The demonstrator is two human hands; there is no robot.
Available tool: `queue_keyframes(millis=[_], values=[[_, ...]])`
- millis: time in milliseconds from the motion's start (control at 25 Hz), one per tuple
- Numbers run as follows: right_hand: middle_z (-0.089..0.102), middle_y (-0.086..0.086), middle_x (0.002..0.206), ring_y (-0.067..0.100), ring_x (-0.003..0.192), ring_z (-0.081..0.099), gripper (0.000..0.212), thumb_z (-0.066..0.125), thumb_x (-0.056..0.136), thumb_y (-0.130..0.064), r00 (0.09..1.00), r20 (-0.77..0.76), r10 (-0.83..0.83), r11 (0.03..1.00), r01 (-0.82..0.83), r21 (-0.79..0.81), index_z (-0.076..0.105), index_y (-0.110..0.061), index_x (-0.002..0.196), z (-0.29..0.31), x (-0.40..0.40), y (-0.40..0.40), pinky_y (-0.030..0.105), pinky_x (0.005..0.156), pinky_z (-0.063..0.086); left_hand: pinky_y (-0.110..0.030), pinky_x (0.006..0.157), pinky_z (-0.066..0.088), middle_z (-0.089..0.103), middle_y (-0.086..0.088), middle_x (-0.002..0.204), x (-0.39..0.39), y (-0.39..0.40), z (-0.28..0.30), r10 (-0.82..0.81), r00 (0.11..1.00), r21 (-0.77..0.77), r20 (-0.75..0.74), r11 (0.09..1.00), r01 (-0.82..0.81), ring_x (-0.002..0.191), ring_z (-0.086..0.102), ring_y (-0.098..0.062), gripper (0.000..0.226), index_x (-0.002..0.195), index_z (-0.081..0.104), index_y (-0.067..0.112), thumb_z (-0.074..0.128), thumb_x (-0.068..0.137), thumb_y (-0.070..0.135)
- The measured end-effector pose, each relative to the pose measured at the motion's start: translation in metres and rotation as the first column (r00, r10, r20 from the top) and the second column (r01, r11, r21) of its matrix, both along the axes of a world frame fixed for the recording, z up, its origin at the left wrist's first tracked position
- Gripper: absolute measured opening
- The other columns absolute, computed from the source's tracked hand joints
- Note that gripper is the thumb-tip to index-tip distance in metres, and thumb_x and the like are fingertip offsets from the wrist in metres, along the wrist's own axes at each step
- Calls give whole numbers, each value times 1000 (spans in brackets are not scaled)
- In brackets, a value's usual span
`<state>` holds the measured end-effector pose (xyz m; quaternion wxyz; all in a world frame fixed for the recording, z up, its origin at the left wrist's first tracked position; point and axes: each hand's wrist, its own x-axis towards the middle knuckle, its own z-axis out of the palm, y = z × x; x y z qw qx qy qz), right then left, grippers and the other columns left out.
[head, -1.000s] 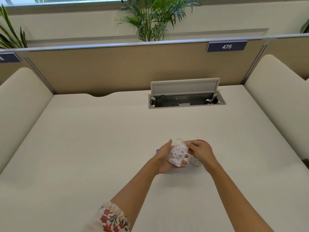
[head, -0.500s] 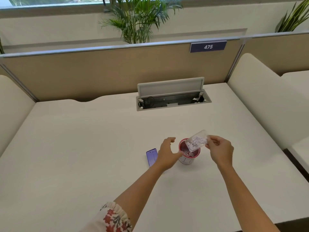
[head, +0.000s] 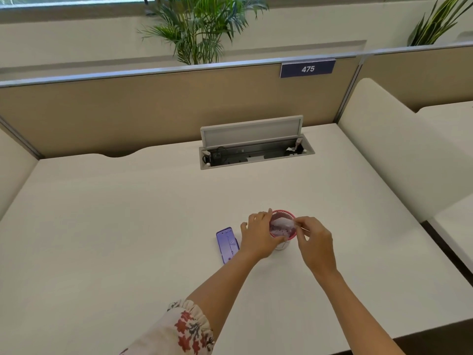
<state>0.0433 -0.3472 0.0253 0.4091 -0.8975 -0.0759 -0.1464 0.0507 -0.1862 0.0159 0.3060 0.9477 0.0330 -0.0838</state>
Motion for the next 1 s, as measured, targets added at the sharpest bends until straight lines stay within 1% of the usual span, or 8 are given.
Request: queue_keyframes(millis=[280,480,560,680,800,840,920,1000], values=[[72,-6,94,10,81,68,17,70,88,-5,998,57,18,998,-15,-64,70,-17,100,-7,-6,-8,12,74,50,-53,113,23,50,2,144,1,1,4,0,1000,89,-13,996,1,141,31,-23,81,148,40,35,64,78,69],[74,-5,95,14,84,68,15,70,88,-8,996,93,-13,992,25,-123,73,-17,100,-5,-6,-11,25,72,56,-54,113,19,52,1,140,2,1,6,-2,1000,130,-26,991,5,140,31,-24,82,145,43,37,61,75,75],[74,-4,95,12,85,67,15,70,87,-9,990,138,19,993,-2,-120,74,-15,100,-5,-4,-12,24,75,57,-55,114,19,52,0,141,3,2,7,-3,1000,150,-29,989,7,140,31,-24,80,145,43,37,61,77,74],[75,-4,94,14,84,68,15,72,86,-7,996,85,10,994,0,-113,75,-16,99,-1,-2,-11,28,73,58,-55,114,19,52,0,141,3,3,9,0,999,150,-39,989,6,140,32,-25,81,145,43,38,60,76,76],[74,-6,94,10,82,68,14,71,88,-9,996,92,12,996,-4,-88,75,-16,100,0,-2,-12,22,73,56,-55,114,18,51,-1,142,0,3,11,4,999,137,-51,991,3,140,31,-26,82,147,40,38,61,76,74],[75,-7,93,8,82,68,14,71,88,-10,998,65,-4,998,8,-55,76,-17,99,1,-2,-11,21,73,56,-55,114,19,52,-1,143,-1,3,12,7,999,138,-51,990,1,140,32,-26,83,148,39,38,61,77,74],[75,-9,91,6,82,70,13,71,88,-12,993,-48,-109,987,114,111,77,-19,97,2,-2,-9,18,72,55,-55,113,20,52,0,142,-1,3,12,10,999,143,-50,990,-3,139,33,-26,85,149,38,38,61,76,75],[75,-10,84,6,80,72,13,73,87,-16,947,-205,-248,908,301,291,78,-19,98,4,0,-10,21,76,57,-55,113,19,52,-1,141,-2,3,12,10,998,128,-56,992,-3,139,32,-26,86,149,37,39,63,75,73]])
